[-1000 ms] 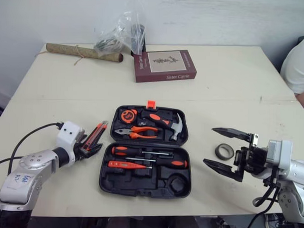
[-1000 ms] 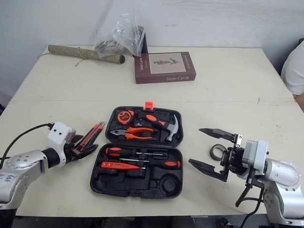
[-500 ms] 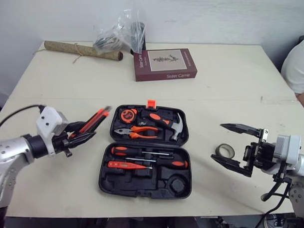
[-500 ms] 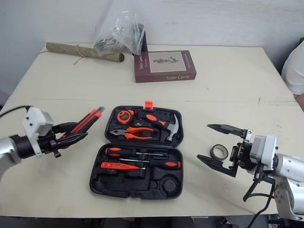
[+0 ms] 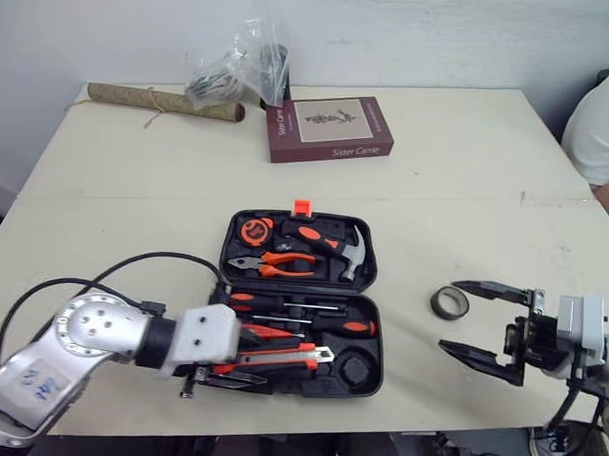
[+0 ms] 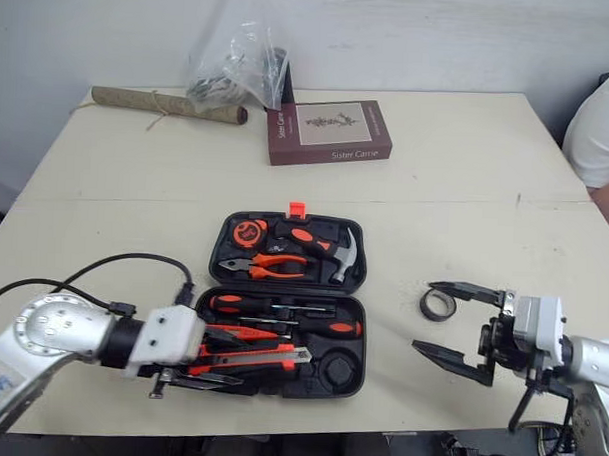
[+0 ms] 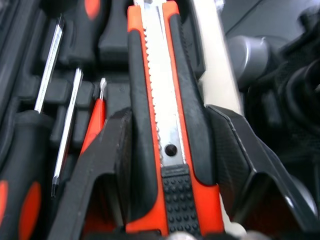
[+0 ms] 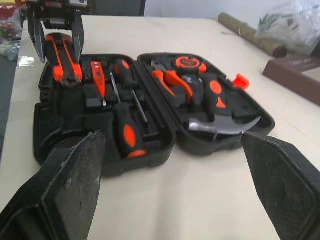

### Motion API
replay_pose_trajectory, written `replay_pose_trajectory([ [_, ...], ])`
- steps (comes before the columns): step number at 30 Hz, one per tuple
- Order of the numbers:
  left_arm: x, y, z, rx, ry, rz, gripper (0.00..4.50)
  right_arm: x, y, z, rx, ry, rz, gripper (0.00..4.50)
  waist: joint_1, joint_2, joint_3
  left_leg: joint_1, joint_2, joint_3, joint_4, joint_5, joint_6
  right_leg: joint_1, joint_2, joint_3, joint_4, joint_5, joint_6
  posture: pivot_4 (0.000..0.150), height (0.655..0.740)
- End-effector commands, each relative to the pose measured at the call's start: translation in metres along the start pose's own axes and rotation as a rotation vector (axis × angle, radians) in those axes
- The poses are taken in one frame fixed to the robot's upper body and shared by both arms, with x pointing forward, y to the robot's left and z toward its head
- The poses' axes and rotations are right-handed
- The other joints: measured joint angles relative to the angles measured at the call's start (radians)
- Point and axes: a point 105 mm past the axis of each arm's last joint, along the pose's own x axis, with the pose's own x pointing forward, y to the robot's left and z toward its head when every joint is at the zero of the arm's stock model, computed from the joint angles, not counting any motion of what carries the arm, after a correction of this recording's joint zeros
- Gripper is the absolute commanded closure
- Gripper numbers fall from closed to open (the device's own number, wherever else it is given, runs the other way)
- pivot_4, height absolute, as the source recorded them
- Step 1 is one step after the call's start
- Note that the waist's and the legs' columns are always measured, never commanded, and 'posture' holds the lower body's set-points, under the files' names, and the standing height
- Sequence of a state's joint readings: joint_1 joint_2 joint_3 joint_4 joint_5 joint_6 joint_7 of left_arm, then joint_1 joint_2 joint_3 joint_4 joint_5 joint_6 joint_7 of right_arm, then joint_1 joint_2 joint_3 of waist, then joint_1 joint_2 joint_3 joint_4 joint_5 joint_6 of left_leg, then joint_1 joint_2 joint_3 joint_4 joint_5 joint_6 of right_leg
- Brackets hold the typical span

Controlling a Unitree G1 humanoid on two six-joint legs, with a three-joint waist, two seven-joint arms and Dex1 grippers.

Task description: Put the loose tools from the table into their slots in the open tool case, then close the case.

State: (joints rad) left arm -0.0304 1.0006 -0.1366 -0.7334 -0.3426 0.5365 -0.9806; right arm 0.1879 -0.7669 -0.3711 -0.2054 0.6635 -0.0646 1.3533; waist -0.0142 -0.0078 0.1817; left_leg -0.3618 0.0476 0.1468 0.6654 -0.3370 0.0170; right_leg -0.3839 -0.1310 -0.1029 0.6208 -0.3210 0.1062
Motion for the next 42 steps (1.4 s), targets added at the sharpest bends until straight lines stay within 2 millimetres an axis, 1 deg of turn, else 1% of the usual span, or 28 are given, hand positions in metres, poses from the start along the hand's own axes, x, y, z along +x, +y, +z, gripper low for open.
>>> replay_pose_trajectory([
  [1,0.007,-0.002,-0.005,0.036,0.061,-0.002,2.95,-0.004,0.001,0.015,-0.049,-0.018,-0.001,0.00,0.003,0.000,0.000,0.000,0.000,0.000,0.000,0.000,0.000,0.000,0.000,0.000,0.000,0.000,0.000,0.150,0.7400],
  [6,0.012,-0.003,-0.012,0.097,0.113,-0.034,2.95,-0.005,0.003,0.016,-0.044,-0.013,-0.009,0.00,0.013,0.000,0.000,0.001,0.000,0.000,0.000,0.000,0.000,0.001,-0.001,0.001,0.000,0.000,0.000,0.150,0.7400],
  [8,0.013,0.000,-0.015,0.110,0.133,-0.015,2.95,-0.004,0.003,0.016,-0.043,-0.013,-0.011,0.00,0.015,0.000,0.000,0.001,0.000,0.000,0.000,0.000,0.000,0.001,-0.001,0.001,0.000,0.000,0.000,0.150,0.7400],
  [13,0.011,0.004,-0.021,0.109,0.174,0.012,2.95,0.000,0.004,0.018,-0.048,-0.024,-0.016,0.00,0.015,0.001,-0.001,0.002,0.000,0.000,0.000,0.000,0.000,0.002,-0.001,0.001,0.000,0.000,0.000,0.150,0.7400],
  [16,0.011,0.007,-0.020,0.118,0.171,0.021,2.95,0.001,0.003,0.018,-0.051,-0.027,-0.018,0.00,0.015,0.001,-0.001,0.003,0.000,0.000,0.000,0.000,0.001,0.003,-0.001,0.001,0.000,0.000,0.000,0.150,0.7400],
  [20,0.012,0.007,-0.023,0.136,0.190,-0.002,2.95,0.000,0.001,0.016,-0.054,-0.028,-0.020,0.00,0.015,0.001,-0.001,0.004,0.000,0.000,0.000,0.000,0.001,0.004,-0.002,0.001,0.000,0.000,0.000,0.150,0.7400],
  [24,0.013,0.008,-0.025,0.108,0.178,-0.006,2.95,0.000,0.000,0.013,-0.055,-0.030,-0.025,0.00,0.015,0.002,-0.001,0.005,0.000,-0.001,0.000,0.000,0.001,0.006,-0.001,0.001,0.000,0.000,0.000,0.150,0.7400],
  [26,0.014,0.008,-0.022,0.124,0.157,-0.012,1.91,-0.002,0.000,0.011,-0.054,-0.029,-0.026,0.00,0.015,0.002,-0.001,0.006,0.000,-0.001,0.000,0.000,0.001,0.006,-0.001,0.002,0.000,0.000,0.000,0.150,0.7400],
  [27,0.015,0.010,-0.016,0.154,0.116,-0.012,1.61,-0.003,-0.001,0.009,-0.053,-0.029,-0.028,0.00,0.015,0.002,-0.001,0.006,0.000,-0.001,0.000,0.000,0.001,0.007,-0.001,0.001,0.000,0.000,0.000,0.150,0.7400],
  [28,0.014,0.012,-0.008,0.178,0.061,-0.009,1.19,-0.004,-0.001,0.008,-0.053,-0.029,-0.028,0.00,0.015,0.003,-0.002,0.006,0.000,-0.001,0.000,0.000,0.001,0.007,-0.001,0.001,0.000,0.000,0.000,0.150,0.7400],
  [29,0.013,0.014,0.000,0.208,0.014,-0.007,1.12,-0.004,-0.001,0.006,-0.053,-0.029,-0.030,0.00,0.015,0.003,-0.002,0.006,0.000,-0.001,0.000,0.000,0.001,0.007,-0.001,0.001,0.000,0.000,0.000,0.150,0.7400],
  [32,0.002,0.013,0.014,0.227,-0.079,-0.029,1.12,-0.007,-0.002,0.003,-0.057,-0.030,-0.031,0.00,0.014,0.002,-0.001,0.006,0.001,-0.001,0.000,0.000,0.001,0.006,-0.001,0.001,-0.001,0.000,0.000,0.150,0.7400],
  [34,-0.007,0.011,0.019,0.220,-0.126,-0.039,1.12,-0.007,-0.002,0.002,-0.060,-0.031,-0.030,0.00,0.011,0.002,-0.001,0.005,0.001,-0.001,0.000,0.000,0.001,0.006,-0.002,0.001,-0.001,0.000,0.000,0.150,0.7400],
  [37,-0.022,0.013,0.019,0.189,-0.169,-0.014,1.12,-0.008,-0.004,0.001,-0.064,-0.032,-0.032,0.00,0.011,0.002,-0.001,0.005,0.001,-0.001,0.000,0.000,0.001,0.006,-0.002,0.001,-0.001,0.000,0.000,0.150,0.7400],
  [39,-0.032,0.021,0.018,0.162,-0.219,0.060,1.12,-0.008,-0.005,0.000,-0.063,-0.033,-0.034,0.00,0.012,0.002,-0.001,0.006,0.001,-0.001,0.000,0.000,0.001,0.006,-0.002,0.000,-0.001,0.000,0.000,0.150,0.7400],
  [41,-0.036,0.026,0.020,0.135,-0.294,0.095,1.68,-0.007,-0.005,-0.001,-0.056,-0.034,-0.036,0.00,0.012,0.002,-0.001,0.006,0.001,-0.001,0.001,0.000,0.001,0.006,-0.002,0.000,0.000,0.000,0.000,0.150,0.7400],
  [42,-0.037,0.027,0.020,0.103,-0.335,0.115,1.89,-0.006,-0.005,-0.002,-0.052,-0.034,-0.037,0.00,0.014,0.002,-0.001,0.006,0.001,-0.001,0.001,0.000,0.001,0.006,-0.002,-0.001,0.000,0.000,0.000,0.150,0.7400],
])
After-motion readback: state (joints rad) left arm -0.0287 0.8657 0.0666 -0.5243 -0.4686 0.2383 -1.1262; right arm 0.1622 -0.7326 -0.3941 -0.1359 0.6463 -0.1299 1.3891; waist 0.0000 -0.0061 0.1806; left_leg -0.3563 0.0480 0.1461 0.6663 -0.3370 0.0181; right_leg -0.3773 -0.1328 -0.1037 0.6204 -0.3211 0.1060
